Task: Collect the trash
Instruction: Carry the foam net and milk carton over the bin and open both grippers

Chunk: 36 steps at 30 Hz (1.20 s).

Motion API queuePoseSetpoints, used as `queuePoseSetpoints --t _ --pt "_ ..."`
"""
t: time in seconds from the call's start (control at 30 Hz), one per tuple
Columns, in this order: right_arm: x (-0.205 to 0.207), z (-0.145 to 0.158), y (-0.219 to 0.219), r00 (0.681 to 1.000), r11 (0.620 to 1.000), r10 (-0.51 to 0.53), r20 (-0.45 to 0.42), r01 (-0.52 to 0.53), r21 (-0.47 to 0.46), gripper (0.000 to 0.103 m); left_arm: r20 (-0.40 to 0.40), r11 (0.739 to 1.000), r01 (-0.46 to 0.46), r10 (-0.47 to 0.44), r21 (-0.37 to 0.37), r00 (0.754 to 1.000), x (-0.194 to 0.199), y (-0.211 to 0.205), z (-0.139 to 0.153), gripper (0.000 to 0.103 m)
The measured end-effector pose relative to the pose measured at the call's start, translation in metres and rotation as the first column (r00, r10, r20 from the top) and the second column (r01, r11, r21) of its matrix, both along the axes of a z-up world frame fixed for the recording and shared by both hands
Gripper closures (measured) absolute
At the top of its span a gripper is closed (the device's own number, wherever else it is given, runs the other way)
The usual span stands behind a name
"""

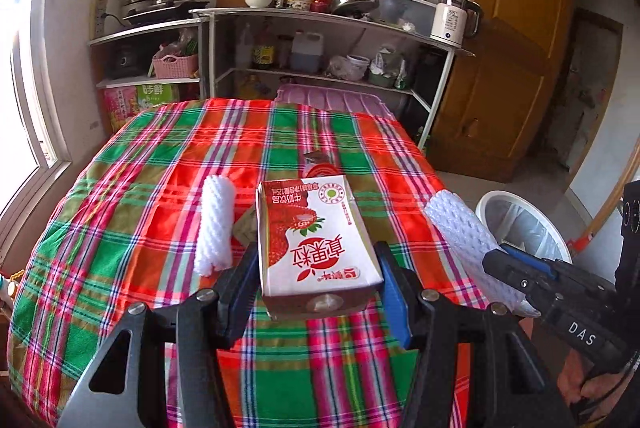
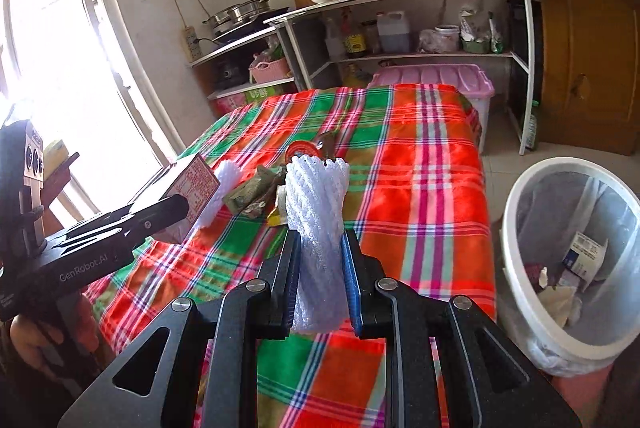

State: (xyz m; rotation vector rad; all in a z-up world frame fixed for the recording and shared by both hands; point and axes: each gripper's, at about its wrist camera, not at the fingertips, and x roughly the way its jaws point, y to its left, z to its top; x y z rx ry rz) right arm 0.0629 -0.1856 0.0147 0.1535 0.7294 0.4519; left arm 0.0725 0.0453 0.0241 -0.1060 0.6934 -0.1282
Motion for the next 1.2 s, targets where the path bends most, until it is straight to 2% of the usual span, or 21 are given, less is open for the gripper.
queuePoseSetpoints --t 0.4,0.87,1.2 --pt "-0.006 0.012 -0.087 0.978 0.979 -0.203 0.036 0.204 -0.015 0.082 0.032 0.981 0.194 -0.195 0.021 0.980 0.011 -0.096 0.015 0.046" --pt "-0.014 0.008 -0.177 0.917 0.916 -0.398 0.021 0.399 -0.052 0.081 0.012 0.918 0.395 -0.396 0.046 0.918 0.026 -0.197 0.012 0.045" --pt "-0.001 -0.015 -0.215 0.889 0.887 -0.456 -0.044 0.449 -0.109 0.081 -0.054 0.885 0.464 -0.462 0.034 0.885 0.038 -0.251 -0.011 0.046"
